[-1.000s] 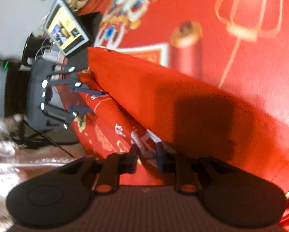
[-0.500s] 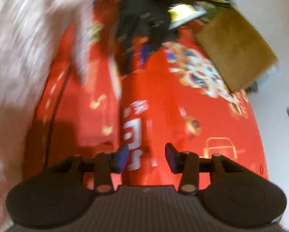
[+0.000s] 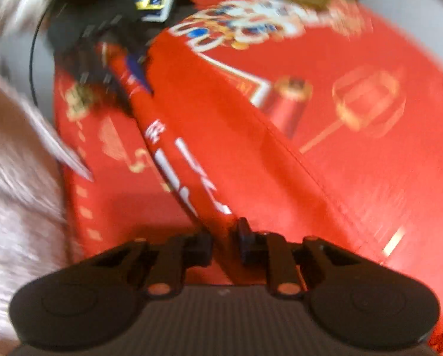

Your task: Fold shopping bag

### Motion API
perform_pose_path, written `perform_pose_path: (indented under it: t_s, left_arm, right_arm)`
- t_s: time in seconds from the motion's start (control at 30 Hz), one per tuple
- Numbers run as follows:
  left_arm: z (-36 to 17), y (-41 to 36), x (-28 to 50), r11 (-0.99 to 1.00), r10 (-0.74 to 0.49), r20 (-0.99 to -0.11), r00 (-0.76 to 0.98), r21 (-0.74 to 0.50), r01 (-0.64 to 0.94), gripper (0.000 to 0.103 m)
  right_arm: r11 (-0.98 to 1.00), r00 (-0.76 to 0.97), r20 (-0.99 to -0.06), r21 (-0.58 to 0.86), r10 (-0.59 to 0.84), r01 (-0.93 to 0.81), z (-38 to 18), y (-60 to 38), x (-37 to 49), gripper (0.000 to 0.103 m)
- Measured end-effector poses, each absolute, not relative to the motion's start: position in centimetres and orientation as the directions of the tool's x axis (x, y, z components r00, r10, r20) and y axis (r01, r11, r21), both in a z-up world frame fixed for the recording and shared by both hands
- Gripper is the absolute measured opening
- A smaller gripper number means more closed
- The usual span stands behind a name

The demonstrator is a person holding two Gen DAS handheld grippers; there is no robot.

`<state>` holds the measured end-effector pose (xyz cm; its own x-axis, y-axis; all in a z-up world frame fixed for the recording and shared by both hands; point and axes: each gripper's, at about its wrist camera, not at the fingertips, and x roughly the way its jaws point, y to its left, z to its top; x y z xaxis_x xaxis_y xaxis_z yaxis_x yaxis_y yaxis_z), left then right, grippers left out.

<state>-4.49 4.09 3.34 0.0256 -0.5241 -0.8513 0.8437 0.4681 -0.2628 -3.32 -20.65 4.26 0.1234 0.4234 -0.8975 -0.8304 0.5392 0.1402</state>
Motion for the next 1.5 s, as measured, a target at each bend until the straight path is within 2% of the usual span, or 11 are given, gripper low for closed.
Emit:
perform_pose_path:
  t_s: [0.13,0.2,0.37,0.57,0.93,1.13,1.2,1.37,1.43,1.47,1.5]
  left_arm:
    - [3.4,3.4,-6.0,0.420,-0.521,-0.853,0.009,-0.248,0.873,0.026]
    - [3.4,3.4,-6.1,0.421,-0.512,-0.858,0.051,-0.198,0.885,0.033]
    - [5.1,3.2,-7.8,0.345,-0.528,-0.821,0.217,0.026,0.938,0.041]
    - [6.4,2.9,-8.6,0.299,-0.543,-0.788,0.289,0.140,0.944,0.040]
    - [3.8,1.4,-11.5,0.151,-0.490,-0.753,0.440,0.423,0.893,0.042]
    - [3.1,1.0,-10.4,0.137,-0.479,-0.768,0.425,0.413,0.900,0.039]
    - [3.1,1.1,-9.6,0.177,-0.472,-0.792,0.388,0.346,0.921,0.036]
    - [3.8,1.6,-5.9,0.369,-0.486,-0.840,0.242,0.053,0.928,0.033]
    - [3.8,2.0,-5.3,0.396,-0.496,-0.840,0.221,0.008,0.918,0.033]
    - [3.8,2.1,-5.1,0.409,-0.500,-0.839,0.214,-0.011,0.912,0.033]
    - [3.9,2.2,-4.8,0.423,-0.504,-0.838,0.207,-0.031,0.906,0.033]
  right_arm:
    - [0.642,-0.007,-0.880,0.352,0.475,-0.681,3.2,-22.7,-1.5,0.017]
    - [0.653,-0.039,-0.870,0.397,0.491,-0.645,2.8,-23.0,-0.7,0.017]
    - [0.630,-0.156,-0.877,0.441,0.455,-0.639,2.4,-22.3,1.3,0.016]
    - [0.649,-0.315,-0.860,0.510,0.401,-0.565,1.0,-21.1,4.7,0.015]
    - [0.724,-0.451,-0.755,0.628,0.476,-0.287,-1.4,-23.2,7.6,0.014]
    - [0.729,-0.468,-0.732,0.643,0.495,-0.235,-2.0,-23.7,8.2,0.014]
    - [0.728,-0.467,-0.726,0.649,0.505,-0.223,-2.2,-23.9,8.3,0.014]
    - [0.711,-0.430,-0.743,0.648,0.513,-0.273,-1.6,-24.4,7.8,0.015]
    - [0.696,-0.374,-0.776,0.626,0.508,-0.352,-0.4,-24.1,7.1,0.023]
    - [0.691,-0.321,-0.799,0.601,0.509,-0.402,0.5,-23.7,6.6,0.035]
    - [0.697,-0.247,-0.833,0.551,0.496,-0.459,1.6,-23.6,5.9,0.043]
